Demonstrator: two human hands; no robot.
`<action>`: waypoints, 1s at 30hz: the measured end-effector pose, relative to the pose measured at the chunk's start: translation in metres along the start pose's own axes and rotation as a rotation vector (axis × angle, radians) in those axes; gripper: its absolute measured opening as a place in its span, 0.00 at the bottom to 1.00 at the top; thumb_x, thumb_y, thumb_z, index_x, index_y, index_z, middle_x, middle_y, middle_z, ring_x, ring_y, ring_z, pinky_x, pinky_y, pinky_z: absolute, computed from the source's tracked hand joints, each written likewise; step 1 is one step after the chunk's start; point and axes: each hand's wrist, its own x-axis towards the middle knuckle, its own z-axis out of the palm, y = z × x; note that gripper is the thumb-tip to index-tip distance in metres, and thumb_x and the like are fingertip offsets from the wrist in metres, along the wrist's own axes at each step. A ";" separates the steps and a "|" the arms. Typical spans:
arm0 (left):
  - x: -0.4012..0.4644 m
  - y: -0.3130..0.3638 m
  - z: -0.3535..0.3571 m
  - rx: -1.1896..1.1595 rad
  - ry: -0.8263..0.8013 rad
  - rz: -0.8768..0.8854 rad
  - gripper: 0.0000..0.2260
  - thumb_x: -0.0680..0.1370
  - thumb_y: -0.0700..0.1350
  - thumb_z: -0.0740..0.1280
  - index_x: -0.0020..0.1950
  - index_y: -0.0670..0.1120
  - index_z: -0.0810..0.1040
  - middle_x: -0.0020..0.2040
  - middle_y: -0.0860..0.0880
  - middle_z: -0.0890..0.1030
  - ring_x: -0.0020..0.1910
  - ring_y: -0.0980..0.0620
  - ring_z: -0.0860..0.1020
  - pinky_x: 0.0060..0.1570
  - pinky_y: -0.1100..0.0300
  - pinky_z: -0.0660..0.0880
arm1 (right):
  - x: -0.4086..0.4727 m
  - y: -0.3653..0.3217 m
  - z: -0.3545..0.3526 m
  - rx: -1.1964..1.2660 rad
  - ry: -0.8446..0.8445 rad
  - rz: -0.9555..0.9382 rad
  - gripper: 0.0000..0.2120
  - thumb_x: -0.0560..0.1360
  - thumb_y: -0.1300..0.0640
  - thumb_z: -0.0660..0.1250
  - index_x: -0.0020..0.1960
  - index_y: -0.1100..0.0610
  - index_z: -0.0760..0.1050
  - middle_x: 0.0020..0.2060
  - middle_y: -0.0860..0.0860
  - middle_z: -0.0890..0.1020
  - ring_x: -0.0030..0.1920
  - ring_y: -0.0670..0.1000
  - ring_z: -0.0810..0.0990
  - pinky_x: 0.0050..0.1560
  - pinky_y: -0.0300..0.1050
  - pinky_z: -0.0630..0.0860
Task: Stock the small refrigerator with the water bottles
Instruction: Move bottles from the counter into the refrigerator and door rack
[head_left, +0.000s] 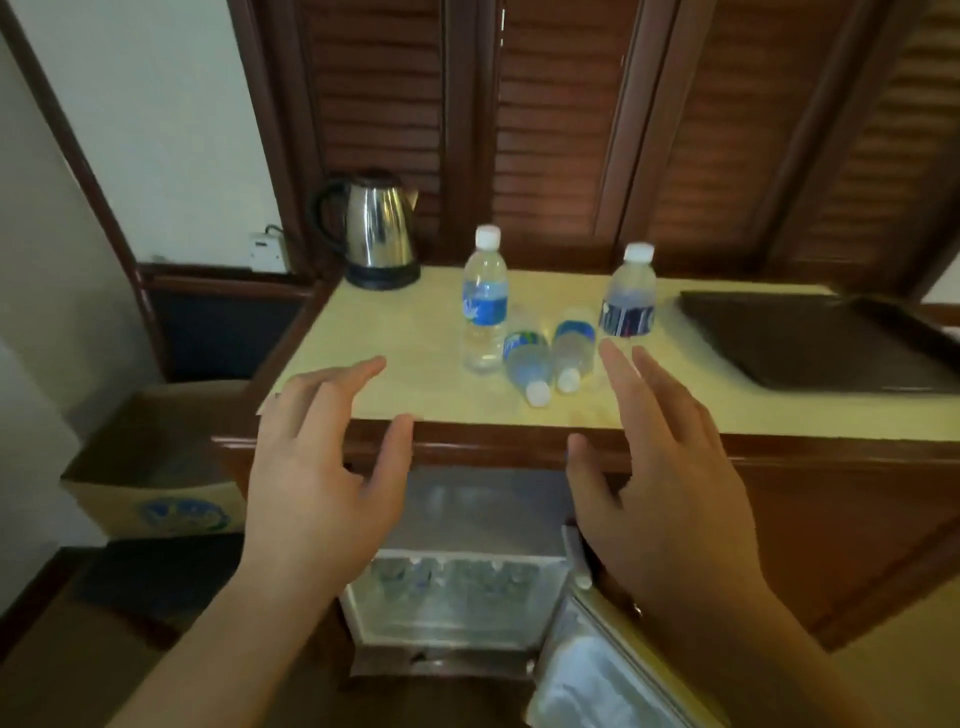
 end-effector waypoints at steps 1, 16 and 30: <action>0.017 0.008 -0.005 -0.023 -0.004 -0.014 0.24 0.78 0.50 0.73 0.74 0.50 0.74 0.66 0.51 0.75 0.64 0.50 0.76 0.62 0.48 0.77 | 0.016 -0.002 -0.012 -0.008 0.008 0.021 0.35 0.79 0.42 0.64 0.81 0.40 0.51 0.79 0.47 0.62 0.77 0.50 0.62 0.68 0.48 0.70; 0.248 0.010 0.131 0.020 -0.518 0.038 0.28 0.82 0.63 0.64 0.81 0.62 0.63 0.71 0.49 0.78 0.67 0.46 0.77 0.64 0.51 0.75 | 0.136 0.005 0.103 -0.098 -0.405 0.461 0.23 0.80 0.42 0.64 0.70 0.51 0.64 0.51 0.51 0.83 0.51 0.54 0.83 0.42 0.47 0.77; 0.191 -0.001 0.041 -0.155 -0.384 0.038 0.18 0.76 0.63 0.69 0.58 0.53 0.82 0.48 0.55 0.84 0.45 0.59 0.81 0.43 0.66 0.74 | 0.082 -0.002 0.057 0.229 0.282 0.221 0.12 0.75 0.53 0.72 0.57 0.55 0.80 0.48 0.47 0.77 0.41 0.45 0.79 0.38 0.34 0.77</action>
